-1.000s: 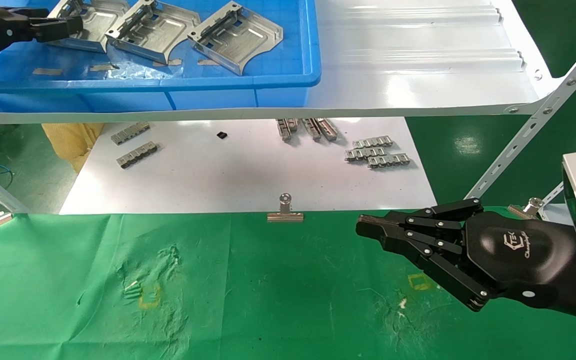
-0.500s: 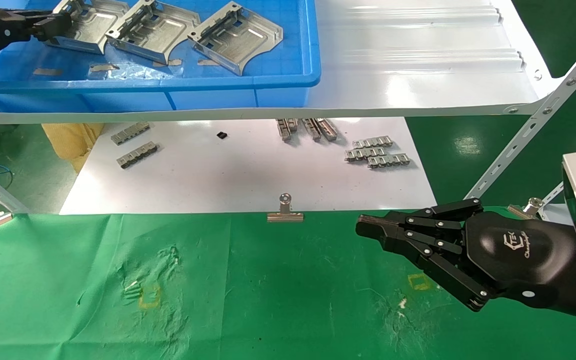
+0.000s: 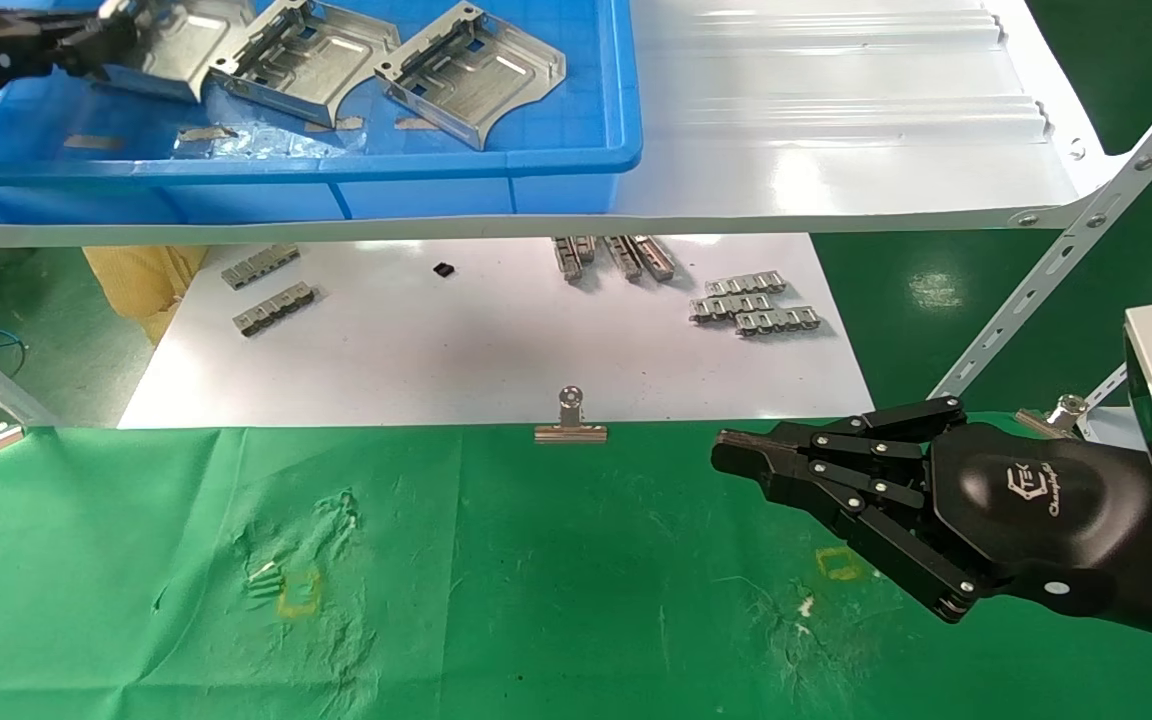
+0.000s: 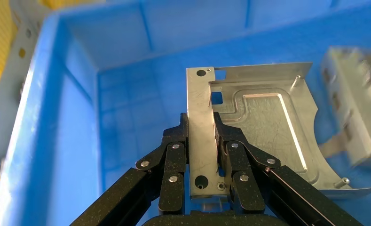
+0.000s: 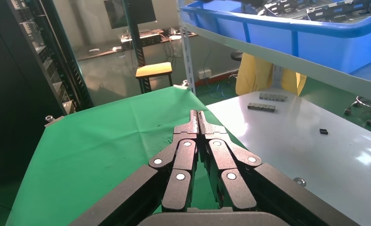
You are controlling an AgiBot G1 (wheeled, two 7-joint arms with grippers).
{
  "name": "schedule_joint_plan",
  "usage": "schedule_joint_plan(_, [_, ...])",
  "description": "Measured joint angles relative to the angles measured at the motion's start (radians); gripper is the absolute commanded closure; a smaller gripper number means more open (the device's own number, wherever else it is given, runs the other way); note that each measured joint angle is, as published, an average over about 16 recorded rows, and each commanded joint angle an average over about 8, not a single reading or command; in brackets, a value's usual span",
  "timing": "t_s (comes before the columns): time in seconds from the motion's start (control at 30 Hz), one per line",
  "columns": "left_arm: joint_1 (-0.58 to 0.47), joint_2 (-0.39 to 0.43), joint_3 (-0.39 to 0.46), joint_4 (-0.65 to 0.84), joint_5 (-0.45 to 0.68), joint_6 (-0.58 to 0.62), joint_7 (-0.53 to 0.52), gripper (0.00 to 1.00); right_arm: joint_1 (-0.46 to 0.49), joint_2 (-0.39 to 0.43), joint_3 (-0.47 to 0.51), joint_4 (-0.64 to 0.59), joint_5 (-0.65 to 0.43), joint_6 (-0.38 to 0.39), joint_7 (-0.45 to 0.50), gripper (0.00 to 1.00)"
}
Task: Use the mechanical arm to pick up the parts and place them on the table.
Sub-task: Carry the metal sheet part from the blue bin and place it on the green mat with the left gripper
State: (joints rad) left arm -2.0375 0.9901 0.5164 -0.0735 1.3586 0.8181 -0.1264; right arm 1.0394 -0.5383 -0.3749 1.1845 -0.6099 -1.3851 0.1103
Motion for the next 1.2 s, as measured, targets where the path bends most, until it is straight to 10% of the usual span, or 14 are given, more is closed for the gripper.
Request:
schedule_joint_plan(0.73, [0.067,-0.094,-0.108,-0.202,-0.211,0.573,0.219,1.0,0.0,0.0,0.0,0.0,0.0,0.0,0.0,1.0])
schedule_joint_plan(1.2, [0.274,-0.215,0.024,-0.579,-0.419,0.785,0.27,1.0,0.0,0.0,0.0,0.0,0.0,0.0,0.0,1.0])
